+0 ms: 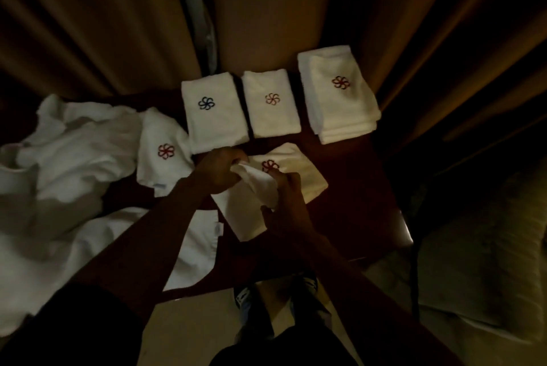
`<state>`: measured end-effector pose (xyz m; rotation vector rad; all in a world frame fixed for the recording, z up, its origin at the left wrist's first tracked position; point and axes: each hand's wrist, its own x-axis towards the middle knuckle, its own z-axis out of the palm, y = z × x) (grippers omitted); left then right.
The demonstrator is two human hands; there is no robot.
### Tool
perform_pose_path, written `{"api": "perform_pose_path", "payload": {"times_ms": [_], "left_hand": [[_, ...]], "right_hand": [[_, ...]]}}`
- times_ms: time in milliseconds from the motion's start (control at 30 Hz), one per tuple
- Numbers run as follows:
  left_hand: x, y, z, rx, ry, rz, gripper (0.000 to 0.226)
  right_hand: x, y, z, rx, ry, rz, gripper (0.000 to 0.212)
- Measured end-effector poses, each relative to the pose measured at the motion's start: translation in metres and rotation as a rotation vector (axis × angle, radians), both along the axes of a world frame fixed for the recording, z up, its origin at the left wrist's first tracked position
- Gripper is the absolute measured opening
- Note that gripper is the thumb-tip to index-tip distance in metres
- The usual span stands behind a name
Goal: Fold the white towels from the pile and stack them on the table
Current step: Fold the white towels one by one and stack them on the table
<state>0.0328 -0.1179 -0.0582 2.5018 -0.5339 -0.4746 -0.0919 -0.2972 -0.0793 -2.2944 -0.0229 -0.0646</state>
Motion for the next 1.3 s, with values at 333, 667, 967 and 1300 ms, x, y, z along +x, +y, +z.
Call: {"api": "perform_pose_path", "payload": {"times_ms": [333, 667, 967, 1300], "left_hand": [[-0.034, 0.032, -0.042, -0.167, 0.139, 0.137, 0.039], [-0.031, 0.033, -0.053, -0.270, 0.354, 0.387, 0.020], [-0.030, 0.041, -0.052, -0.338, 0.419, 0.515, 0.031], [-0.049, 0.055, -0.057, -0.029, 0.240, 0.296, 0.041]], "right_hand": [[-0.004, 0.035, -0.018, -0.195, 0.247, 0.005, 0.056], [-0.008, 0.038, -0.017, -0.165, 0.176, 0.137, 0.039], [-0.006, 0.047, -0.017, -0.075, 0.262, 0.264, 0.044], [0.012, 0.039, -0.012, -0.040, 0.260, 0.085, 0.030]]}}
